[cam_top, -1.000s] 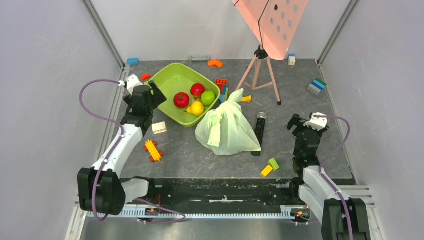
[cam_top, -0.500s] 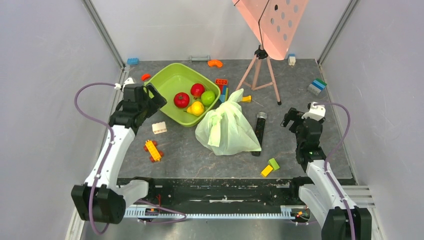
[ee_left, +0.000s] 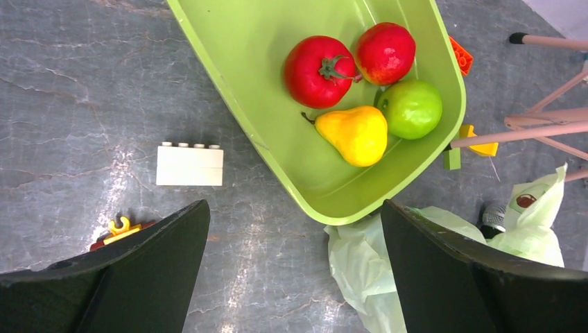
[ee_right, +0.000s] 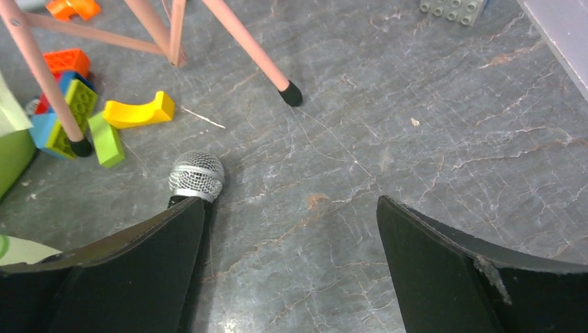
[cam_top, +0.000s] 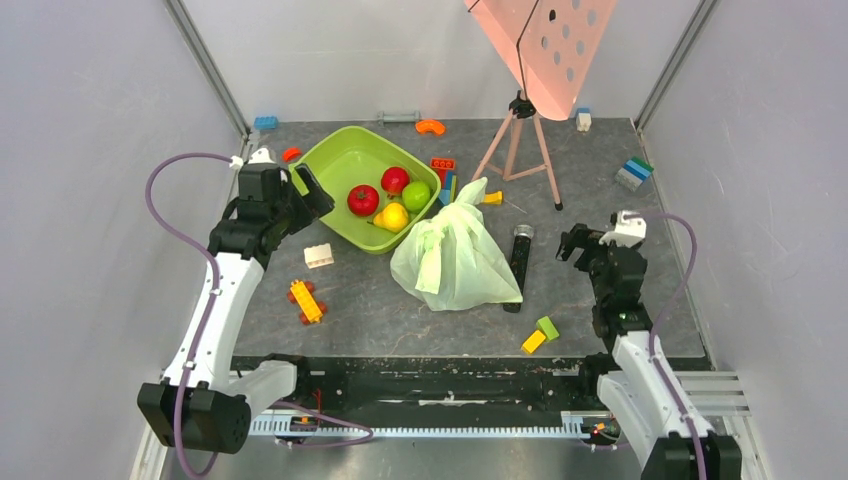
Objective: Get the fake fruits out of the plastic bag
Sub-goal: Untie the plastic bag at the center of the board.
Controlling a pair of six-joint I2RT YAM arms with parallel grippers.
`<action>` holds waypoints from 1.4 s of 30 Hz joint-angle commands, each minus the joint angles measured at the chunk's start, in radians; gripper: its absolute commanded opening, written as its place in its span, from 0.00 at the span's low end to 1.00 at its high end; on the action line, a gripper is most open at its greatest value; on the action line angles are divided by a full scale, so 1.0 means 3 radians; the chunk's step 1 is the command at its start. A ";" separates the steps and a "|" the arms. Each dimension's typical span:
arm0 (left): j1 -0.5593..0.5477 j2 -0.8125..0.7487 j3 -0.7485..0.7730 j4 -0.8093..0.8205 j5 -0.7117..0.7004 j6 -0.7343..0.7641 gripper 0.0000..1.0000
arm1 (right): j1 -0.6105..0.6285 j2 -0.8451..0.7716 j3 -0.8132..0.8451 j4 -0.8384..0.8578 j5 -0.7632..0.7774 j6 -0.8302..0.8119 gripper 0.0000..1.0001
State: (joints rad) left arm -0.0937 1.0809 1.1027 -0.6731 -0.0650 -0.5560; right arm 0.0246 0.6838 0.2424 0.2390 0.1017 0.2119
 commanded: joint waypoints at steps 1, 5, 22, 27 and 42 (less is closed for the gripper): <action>0.0005 -0.0050 0.0030 0.0096 0.0187 0.0034 1.00 | 0.0007 0.0507 0.0580 -0.0468 -0.0117 -0.0184 0.98; 0.0010 0.0069 0.0152 -0.0092 0.0008 0.0027 1.00 | -0.0008 0.1303 0.1401 -0.1232 -0.0157 -0.0132 0.98; 0.0031 -0.0166 -0.0035 0.0321 0.0059 0.0225 1.00 | -0.0255 0.1234 0.1288 -0.0933 -0.0589 -0.0028 0.98; -0.0083 -0.0080 0.0199 0.0297 0.0455 0.0483 1.00 | -0.0151 0.0952 0.1110 -0.0566 -0.0738 -0.0054 0.98; -0.1237 0.0278 0.0035 0.1219 0.0834 0.0259 1.00 | 0.0691 0.0915 0.1261 0.0050 -0.1972 0.0121 0.99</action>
State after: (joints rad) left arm -0.4309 1.1278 1.1217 -0.4309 0.0666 -0.4664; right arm 0.1081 0.9504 0.5179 0.1852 -0.3363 0.2436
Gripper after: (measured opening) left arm 0.994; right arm 0.990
